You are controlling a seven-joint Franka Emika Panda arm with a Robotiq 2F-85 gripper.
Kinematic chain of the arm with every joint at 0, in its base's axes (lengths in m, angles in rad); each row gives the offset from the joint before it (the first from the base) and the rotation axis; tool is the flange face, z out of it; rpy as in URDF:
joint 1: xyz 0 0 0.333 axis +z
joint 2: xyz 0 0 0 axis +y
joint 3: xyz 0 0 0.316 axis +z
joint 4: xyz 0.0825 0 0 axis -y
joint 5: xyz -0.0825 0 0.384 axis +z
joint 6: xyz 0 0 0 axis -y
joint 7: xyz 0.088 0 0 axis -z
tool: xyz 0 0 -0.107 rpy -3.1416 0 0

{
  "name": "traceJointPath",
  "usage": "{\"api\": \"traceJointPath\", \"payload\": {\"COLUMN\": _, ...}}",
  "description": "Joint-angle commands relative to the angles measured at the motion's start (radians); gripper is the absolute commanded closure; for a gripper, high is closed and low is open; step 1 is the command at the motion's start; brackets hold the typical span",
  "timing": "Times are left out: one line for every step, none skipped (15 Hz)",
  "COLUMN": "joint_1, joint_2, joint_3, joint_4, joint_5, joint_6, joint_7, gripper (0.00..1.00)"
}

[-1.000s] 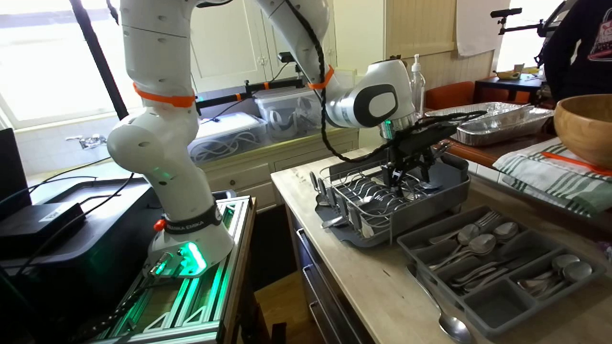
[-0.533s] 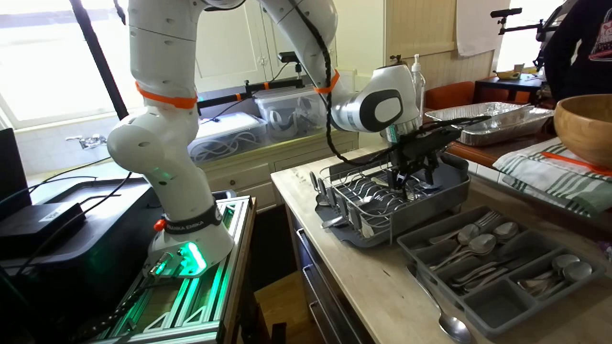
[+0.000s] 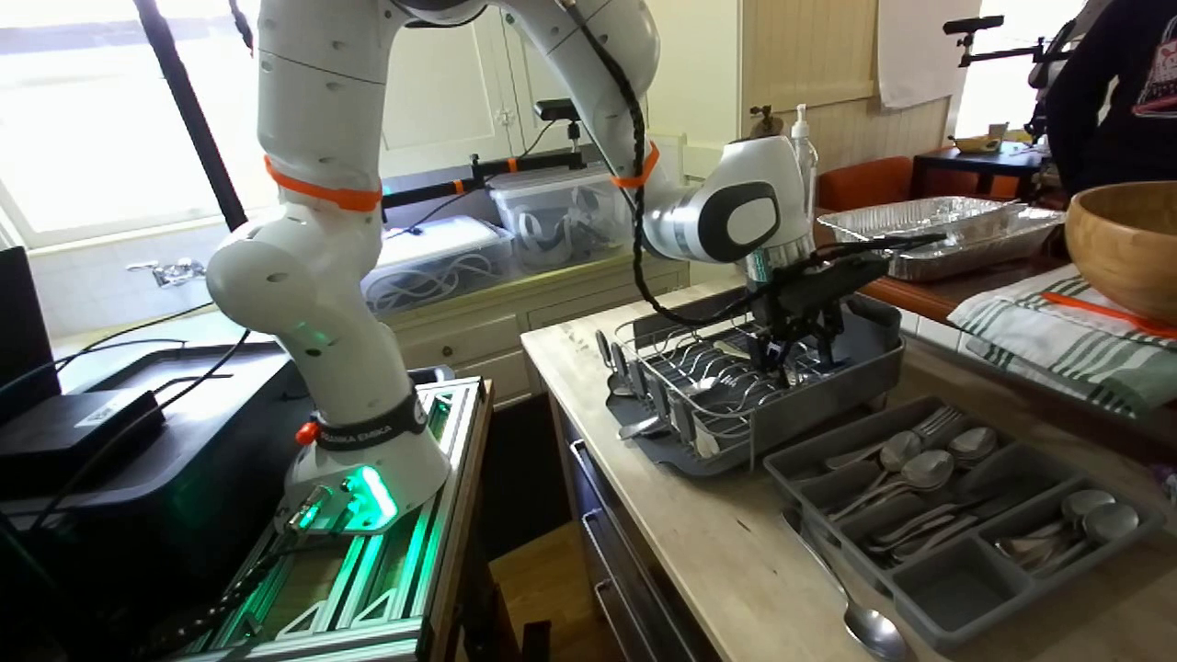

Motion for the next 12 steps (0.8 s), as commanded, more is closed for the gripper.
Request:
{"api": "traceJointPath", "payload": {"joint_1": 0.013, "joint_2": 0.054, "joint_3": -0.011, "joint_4": 0.038, "joint_5": -0.027, "joint_6": 0.023, "joint_7": 0.022, "gripper": 0.15}}
{"api": "traceJointPath", "payload": {"joint_1": 0.019, "joint_2": 0.059, "joint_3": -0.010, "joint_4": 0.038, "joint_5": -0.027, "joint_6": 0.025, "joint_7": 0.028, "gripper": 0.15}}
{"api": "traceJointPath", "payload": {"joint_1": 0.034, "joint_2": 0.061, "joint_3": -0.013, "joint_4": 0.036, "joint_5": -0.033, "joint_6": 0.024, "joint_7": 0.045, "gripper": 0.24}}
{"api": "traceJointPath", "payload": {"joint_1": 0.038, "joint_2": 0.066, "joint_3": -0.013, "joint_4": 0.038, "joint_5": -0.034, "joint_6": 0.021, "joint_7": 0.049, "gripper": 0.38}}
{"api": "traceJointPath", "payload": {"joint_1": 0.042, "joint_2": 0.070, "joint_3": -0.013, "joint_4": 0.039, "joint_5": -0.036, "joint_6": 0.020, "joint_7": 0.054, "gripper": 0.47}}
{"api": "traceJointPath", "payload": {"joint_1": 0.030, "joint_2": 0.077, "joint_3": -0.012, "joint_4": 0.049, "joint_5": -0.034, "joint_6": 0.021, "joint_7": 0.041, "gripper": 0.57}}
{"api": "traceJointPath", "payload": {"joint_1": 0.033, "joint_2": 0.079, "joint_3": -0.016, "joint_4": 0.051, "joint_5": -0.039, "joint_6": 0.022, "joint_7": 0.046, "gripper": 0.64}}
{"api": "traceJointPath", "payload": {"joint_1": 0.032, "joint_2": 0.080, "joint_3": -0.017, "joint_4": 0.055, "joint_5": -0.040, "joint_6": 0.022, "joint_7": 0.045, "gripper": 0.73}}
{"api": "traceJointPath", "payload": {"joint_1": 0.031, "joint_2": 0.082, "joint_3": -0.019, "joint_4": 0.057, "joint_5": -0.042, "joint_6": 0.024, "joint_7": 0.045, "gripper": 0.79}}
{"api": "traceJointPath", "payload": {"joint_1": 0.040, "joint_2": 0.077, "joint_3": -0.023, "joint_4": 0.054, "joint_5": -0.045, "joint_6": 0.022, "joint_7": 0.059, "gripper": 0.86}}
{"api": "traceJointPath", "payload": {"joint_1": 0.041, "joint_2": 0.076, "joint_3": -0.024, "joint_4": 0.054, "joint_5": -0.046, "joint_6": 0.022, "joint_7": 0.062, "gripper": 0.94}}
{"api": "traceJointPath", "payload": {"joint_1": 0.031, "joint_2": 0.073, "joint_3": -0.023, "joint_4": 0.055, "joint_5": -0.043, "joint_6": 0.020, "joint_7": 0.054, "gripper": 0.94}}
